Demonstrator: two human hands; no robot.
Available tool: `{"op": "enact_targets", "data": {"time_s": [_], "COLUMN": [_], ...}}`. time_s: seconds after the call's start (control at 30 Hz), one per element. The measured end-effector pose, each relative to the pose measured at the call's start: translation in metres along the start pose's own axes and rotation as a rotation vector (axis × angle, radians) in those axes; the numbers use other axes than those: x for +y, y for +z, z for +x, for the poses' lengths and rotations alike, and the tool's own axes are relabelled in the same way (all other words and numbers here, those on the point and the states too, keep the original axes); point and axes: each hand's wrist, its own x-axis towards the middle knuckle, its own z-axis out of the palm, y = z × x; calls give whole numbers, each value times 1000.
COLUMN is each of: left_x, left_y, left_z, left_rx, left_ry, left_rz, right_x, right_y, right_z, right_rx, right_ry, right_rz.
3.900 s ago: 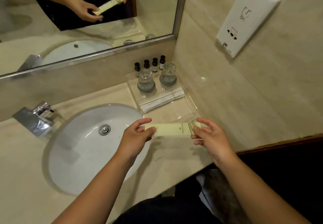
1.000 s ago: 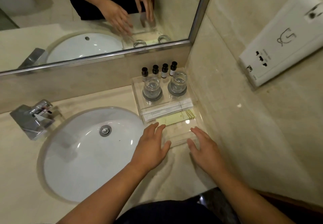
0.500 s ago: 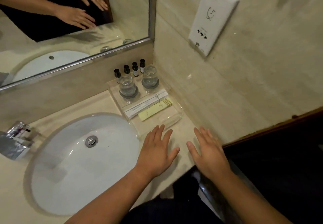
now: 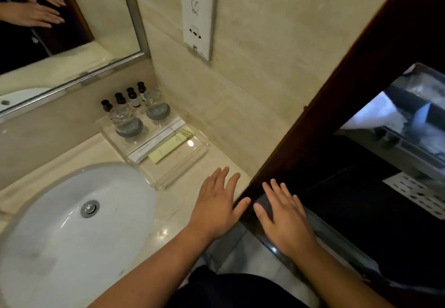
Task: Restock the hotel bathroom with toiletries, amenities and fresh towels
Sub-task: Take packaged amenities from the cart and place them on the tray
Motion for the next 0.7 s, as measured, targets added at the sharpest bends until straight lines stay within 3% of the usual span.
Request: {"op": "enact_targets", "data": {"time_s": [0.23, 0.7], "left_x": [65, 272], "left_y": [25, 83], "left_z": [-8, -3], "left_rx": [-6, -11], "left_ry": [48, 227], "left_rz": [-6, 14], "right_x": [65, 245], "right_y": [-19, -67], "right_z": [-43, -152], "right_rx": [37, 211], "right_ry": [64, 276], "right_rz": [28, 117]}}
